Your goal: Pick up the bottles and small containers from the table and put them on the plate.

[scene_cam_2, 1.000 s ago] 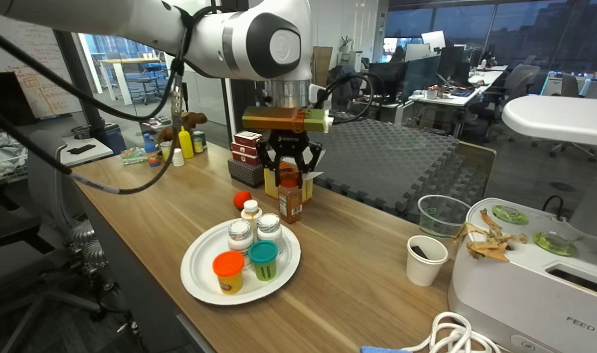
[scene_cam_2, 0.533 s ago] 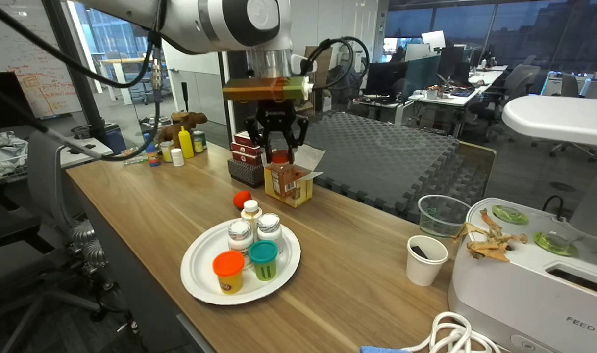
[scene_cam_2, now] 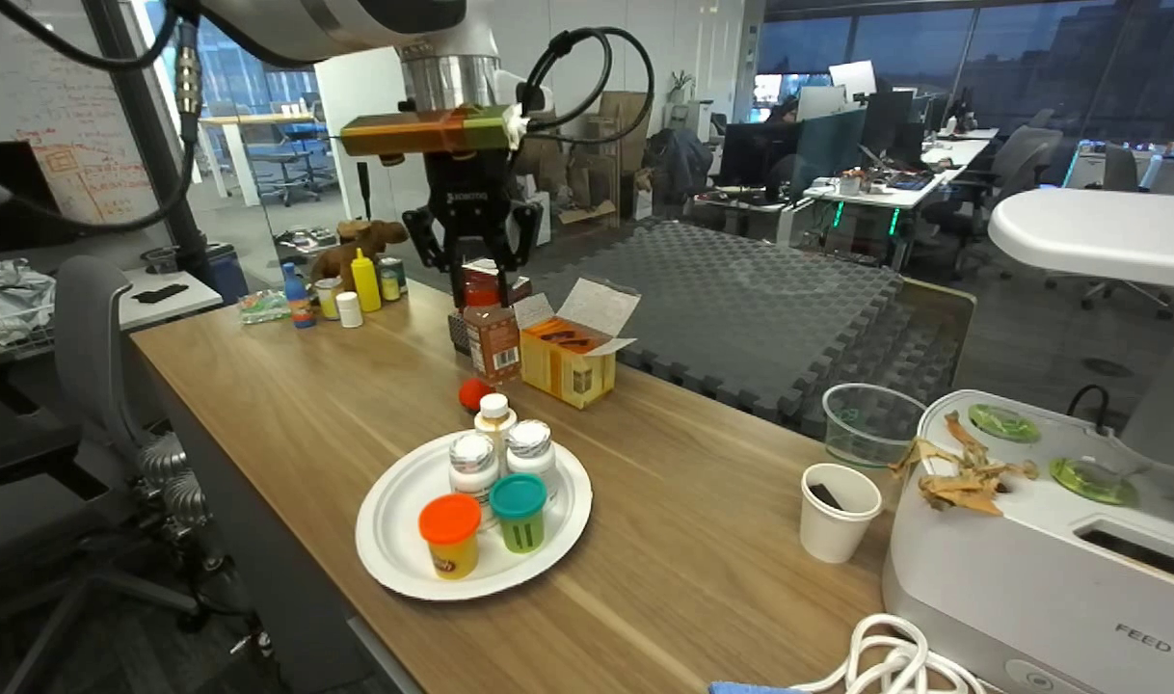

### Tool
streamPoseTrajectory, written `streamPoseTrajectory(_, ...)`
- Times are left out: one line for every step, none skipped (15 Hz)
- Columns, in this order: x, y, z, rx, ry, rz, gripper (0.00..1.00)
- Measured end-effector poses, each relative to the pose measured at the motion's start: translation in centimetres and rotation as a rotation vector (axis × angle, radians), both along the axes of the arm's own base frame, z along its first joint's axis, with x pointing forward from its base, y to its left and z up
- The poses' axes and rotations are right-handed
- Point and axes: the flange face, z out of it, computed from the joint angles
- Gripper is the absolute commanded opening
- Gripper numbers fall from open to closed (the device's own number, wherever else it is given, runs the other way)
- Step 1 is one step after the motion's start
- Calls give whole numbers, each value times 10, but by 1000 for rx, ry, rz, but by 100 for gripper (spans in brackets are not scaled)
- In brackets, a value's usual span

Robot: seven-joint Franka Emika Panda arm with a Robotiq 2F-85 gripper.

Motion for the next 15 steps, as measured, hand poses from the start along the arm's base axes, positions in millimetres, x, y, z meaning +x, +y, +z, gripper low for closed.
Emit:
streamPoseTrajectory(-9, -1, -2, -5, 16, 1, 24)
streamPoseTrajectory(-17, -2, -5, -9, 29, 3, 24)
streamPoseTrajectory(-25, -3, -9, -11, 39, 5, 24)
streamPoseTrajectory(-33, -4, -15, -11, 48, 7, 24)
streamPoseTrajectory(-40, -5, -21, -9, 55, 10, 24)
streamPoseTrajectory(-47, -6, -28, -6, 61, 13, 24)
streamPoseTrajectory(-54, -7, -35, -3, 67, 16, 24)
streamPoseTrajectory(-60, -9, -41, 0, 72, 21, 24)
streamPoseTrajectory(-65, -10, -47, 1, 75, 25, 24)
streamPoseTrajectory(-70, -12, -52, 1, 77, 28, 24)
streamPoseTrajectory(-74, -14, -56, 2, 79, 30, 24)
streamPoseTrajectory(-78, -16, -60, 3, 80, 31, 24)
streamPoseTrajectory(-81, -18, -63, 5, 80, 32, 24)
streamPoseTrajectory(-83, -21, -66, 7, 76, 32, 24)
streamPoseTrajectory(-85, -23, -68, 9, 68, 32, 24)
